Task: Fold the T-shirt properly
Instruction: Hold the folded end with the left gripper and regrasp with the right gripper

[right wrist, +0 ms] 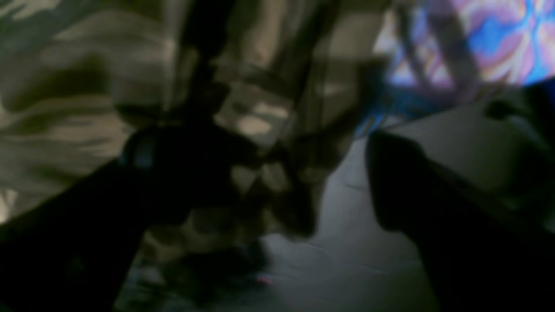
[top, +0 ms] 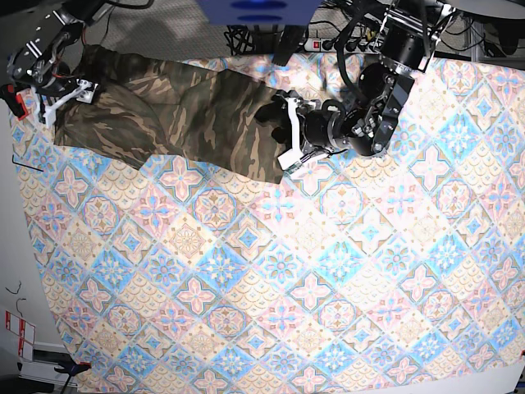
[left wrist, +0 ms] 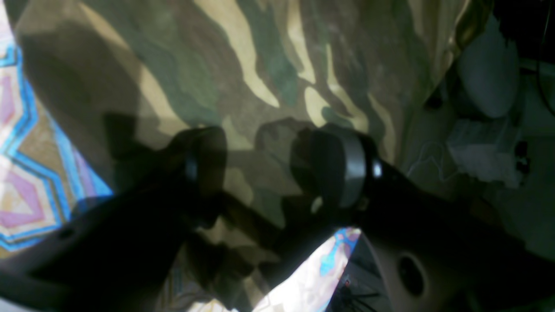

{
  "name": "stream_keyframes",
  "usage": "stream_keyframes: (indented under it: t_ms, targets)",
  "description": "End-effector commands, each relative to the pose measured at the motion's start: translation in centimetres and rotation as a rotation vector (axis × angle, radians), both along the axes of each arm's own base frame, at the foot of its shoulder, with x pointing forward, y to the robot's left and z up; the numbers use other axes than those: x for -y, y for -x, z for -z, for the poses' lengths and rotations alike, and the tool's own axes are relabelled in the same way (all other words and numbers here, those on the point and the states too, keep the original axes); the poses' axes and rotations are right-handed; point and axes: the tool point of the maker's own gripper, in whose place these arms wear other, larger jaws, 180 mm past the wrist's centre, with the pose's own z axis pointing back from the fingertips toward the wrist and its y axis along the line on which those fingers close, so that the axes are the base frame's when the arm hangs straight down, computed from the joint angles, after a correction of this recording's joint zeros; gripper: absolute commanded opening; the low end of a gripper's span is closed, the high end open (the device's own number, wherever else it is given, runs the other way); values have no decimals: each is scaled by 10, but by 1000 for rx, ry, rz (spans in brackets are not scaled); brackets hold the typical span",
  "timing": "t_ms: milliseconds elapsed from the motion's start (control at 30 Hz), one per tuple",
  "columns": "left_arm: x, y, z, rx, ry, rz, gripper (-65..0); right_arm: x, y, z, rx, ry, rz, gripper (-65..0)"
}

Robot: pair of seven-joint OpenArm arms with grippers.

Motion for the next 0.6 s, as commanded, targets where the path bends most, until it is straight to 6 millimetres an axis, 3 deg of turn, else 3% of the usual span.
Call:
stream_keyframes:
  t_ms: [0, 100, 233, 300, 433, 567]
  targets:
    - [3, -9, -9, 30, 25, -5, -327, -57, -27, 6, 132, -179, -59, -164]
    - [3, -9, -9, 30, 25, -5, -327, -73, -35, 3, 169, -235, -82, -307]
    - [2, -9, -9, 29, 21, -4, -327, -76, -31, 4, 143, -245, -91, -516]
    - [2, -8, -8, 28, 22, -5, -327, -68, -31, 0, 127, -221, -109, -580]
    - [5, -8, -9, 28, 28, -5, -327, -56, -46, -22, 174, -154, -141, -599]
    - [21, -9, -16, 29, 68, -9, -327, -34, -60, -48, 223, -77, -123, -600]
